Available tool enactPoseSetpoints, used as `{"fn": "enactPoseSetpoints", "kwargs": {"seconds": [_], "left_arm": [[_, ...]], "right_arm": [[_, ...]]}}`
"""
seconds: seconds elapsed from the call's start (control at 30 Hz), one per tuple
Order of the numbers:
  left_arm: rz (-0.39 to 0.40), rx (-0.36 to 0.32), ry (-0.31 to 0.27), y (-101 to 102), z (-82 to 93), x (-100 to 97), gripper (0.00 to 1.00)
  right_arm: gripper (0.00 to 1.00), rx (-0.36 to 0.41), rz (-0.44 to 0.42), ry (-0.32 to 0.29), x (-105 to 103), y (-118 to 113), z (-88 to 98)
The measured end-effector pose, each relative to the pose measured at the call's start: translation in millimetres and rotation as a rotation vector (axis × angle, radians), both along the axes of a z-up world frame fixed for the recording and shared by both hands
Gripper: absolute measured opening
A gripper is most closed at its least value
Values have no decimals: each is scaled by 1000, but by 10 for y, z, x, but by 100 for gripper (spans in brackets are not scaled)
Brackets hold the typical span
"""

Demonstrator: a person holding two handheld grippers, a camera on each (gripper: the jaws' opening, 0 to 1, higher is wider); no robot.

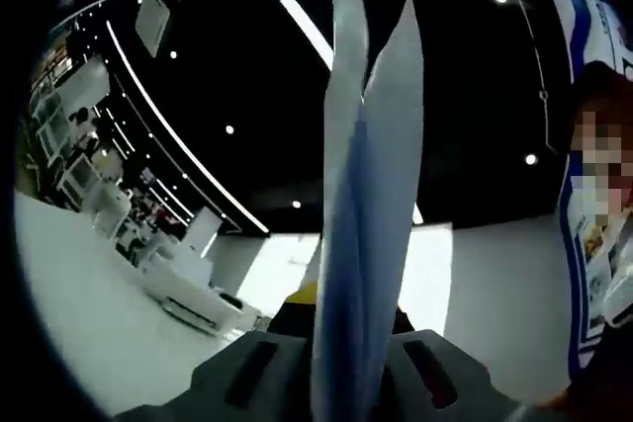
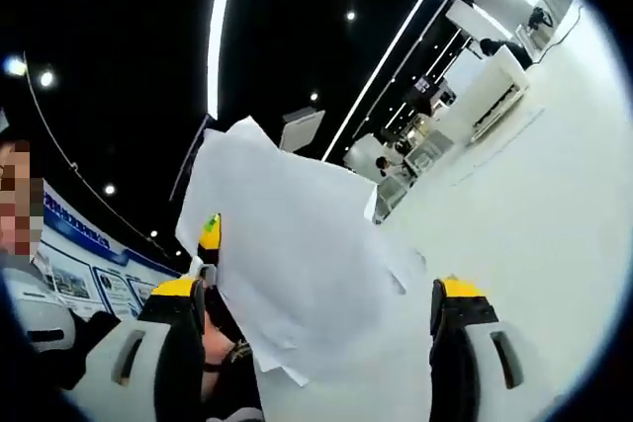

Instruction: Organize the stack of printing papers by aligning and flattening the scattered papers on the table

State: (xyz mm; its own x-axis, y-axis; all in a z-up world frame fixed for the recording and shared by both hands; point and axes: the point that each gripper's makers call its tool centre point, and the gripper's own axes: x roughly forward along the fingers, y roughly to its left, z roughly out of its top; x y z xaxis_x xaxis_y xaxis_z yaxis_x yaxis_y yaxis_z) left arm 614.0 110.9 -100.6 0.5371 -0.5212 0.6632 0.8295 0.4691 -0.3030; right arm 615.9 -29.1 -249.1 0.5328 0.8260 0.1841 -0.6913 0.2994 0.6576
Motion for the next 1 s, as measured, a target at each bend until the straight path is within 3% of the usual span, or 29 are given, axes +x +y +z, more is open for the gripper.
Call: {"fn": "enactPoseSetpoints", "kwargs": {"seconds": [0.13, 0.27, 0.4, 0.43, 0.53, 0.6, 0.63, 0.7, 0.73, 0.77, 0.8, 0.83, 0.93, 1.0], "left_arm": [[-81, -84, -33, 10, 291, -116, 6], [-140, -179, -44, 50, 502, -186, 6], [-184, -245, -26, 79, 534, -171, 6], [-203, -270, -7, 83, 506, -139, 6], [-239, -317, 62, 48, 368, -54, 6], [-246, -344, 104, 29, 250, -7, 6], [-238, -344, 117, 14, 191, 12, 6], [-227, -340, 136, -8, 112, 40, 6], [-213, -349, 142, 10, 65, 54, 6], [-198, -357, 149, 28, 19, 67, 6], [-197, -354, 149, 31, 15, 71, 6], [-176, -293, 151, -22, -47, 87, 6], [-153, -227, 128, -73, -86, 63, 6], [-138, -156, 107, -99, -140, 44, 7]], "right_arm": [[90, 32, 14, 14, 15, 162, 8], [90, 187, 54, 8, -10, 320, 238], [90, 306, 88, -45, -57, 361, 497], [90, 393, 125, -75, -101, 364, 655], [87, 482, 199, -74, -183, 365, 790], [80, 461, 187, -105, -186, 369, 806], [69, 423, 186, -132, -199, 378, 786], [42, 354, 170, -165, -193, 378, 725], [21, 322, 156, -170, -173, 367, 685], [8, 290, 141, -176, -153, 357, 645], [2, 259, 127, -181, -133, 346, 605], [0, 254, 116, -169, -114, 325, 596], [0, 216, 113, -172, -98, 266, 575], [0, 118, 104, -223, -85, 199, 566]]}}
